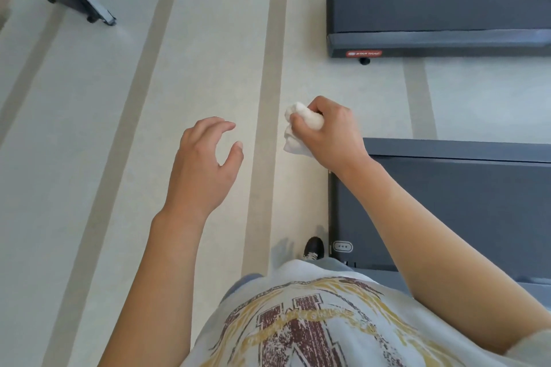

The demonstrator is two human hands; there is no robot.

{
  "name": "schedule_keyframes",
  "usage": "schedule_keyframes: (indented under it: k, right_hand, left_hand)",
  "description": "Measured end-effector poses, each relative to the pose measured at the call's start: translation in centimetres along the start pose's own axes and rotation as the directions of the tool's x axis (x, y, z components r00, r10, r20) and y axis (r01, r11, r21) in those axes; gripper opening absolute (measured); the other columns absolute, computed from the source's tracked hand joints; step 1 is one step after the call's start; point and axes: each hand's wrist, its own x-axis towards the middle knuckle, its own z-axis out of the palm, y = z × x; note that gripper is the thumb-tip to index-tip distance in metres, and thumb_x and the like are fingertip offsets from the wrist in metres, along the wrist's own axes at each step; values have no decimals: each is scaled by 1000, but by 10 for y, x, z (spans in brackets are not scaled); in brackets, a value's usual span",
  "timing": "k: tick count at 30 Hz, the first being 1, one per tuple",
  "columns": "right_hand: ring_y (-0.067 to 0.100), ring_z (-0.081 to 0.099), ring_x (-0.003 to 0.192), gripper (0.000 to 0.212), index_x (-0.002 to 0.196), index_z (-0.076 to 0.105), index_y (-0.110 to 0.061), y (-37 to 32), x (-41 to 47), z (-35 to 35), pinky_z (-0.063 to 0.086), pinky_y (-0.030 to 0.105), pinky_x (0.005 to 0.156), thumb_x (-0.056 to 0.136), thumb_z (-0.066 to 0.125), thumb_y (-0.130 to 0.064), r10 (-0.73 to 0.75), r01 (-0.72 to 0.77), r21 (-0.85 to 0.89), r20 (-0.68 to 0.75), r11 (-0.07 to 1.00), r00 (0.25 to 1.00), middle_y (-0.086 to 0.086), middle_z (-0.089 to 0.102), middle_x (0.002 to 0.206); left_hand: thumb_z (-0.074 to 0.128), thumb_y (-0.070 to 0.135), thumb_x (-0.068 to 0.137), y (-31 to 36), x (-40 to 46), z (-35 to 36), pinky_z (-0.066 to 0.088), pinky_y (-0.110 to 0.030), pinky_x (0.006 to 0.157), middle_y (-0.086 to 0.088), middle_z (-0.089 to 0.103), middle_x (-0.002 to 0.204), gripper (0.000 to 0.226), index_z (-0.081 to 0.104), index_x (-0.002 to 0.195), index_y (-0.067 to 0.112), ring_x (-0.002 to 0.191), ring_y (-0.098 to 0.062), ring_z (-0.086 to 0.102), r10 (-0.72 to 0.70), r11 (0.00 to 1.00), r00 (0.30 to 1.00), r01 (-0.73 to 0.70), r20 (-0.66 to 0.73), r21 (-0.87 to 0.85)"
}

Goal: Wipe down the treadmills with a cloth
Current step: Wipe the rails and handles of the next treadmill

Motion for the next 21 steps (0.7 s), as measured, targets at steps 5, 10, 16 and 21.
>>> schedule_keyframes:
  k: [5,10,16,21]
  right_hand:
    - [20,63,76,30,84,58,-15,15,47,-27,53,41,67,91,63,-44,29,-25,50,-85,998,996,-3,64,78]
    - [21,63,76,30,84,58,-15,30,86,-39,53,40,64,91,63,-44,87,-77,64,-160,995,983,-2,64,78]
    - [14,61,72,25,81,55,-25,41,132,-39,46,30,57,92,64,-46,158,-156,29,-241,987,958,-7,62,76]
    - [13,61,72,24,80,54,-28,20,182,-28,44,28,57,92,65,-47,216,-216,37,-337,976,916,-7,62,76]
  left_hand:
    - [59,31,103,25,57,14,34,-22,103,11,55,142,34,64,135,22,134,-12,45,58,998,997,-59,59,13]
    - [59,30,103,39,120,30,32,-21,105,11,55,142,34,64,136,21,134,-13,45,142,989,984,-144,106,12]
    - [58,31,103,38,207,51,32,-21,106,8,56,142,35,64,136,20,136,-15,46,261,965,949,-260,178,-31]
    - [57,32,103,27,293,50,31,-23,107,9,55,142,36,63,137,22,136,-15,45,370,929,901,-361,227,-82]
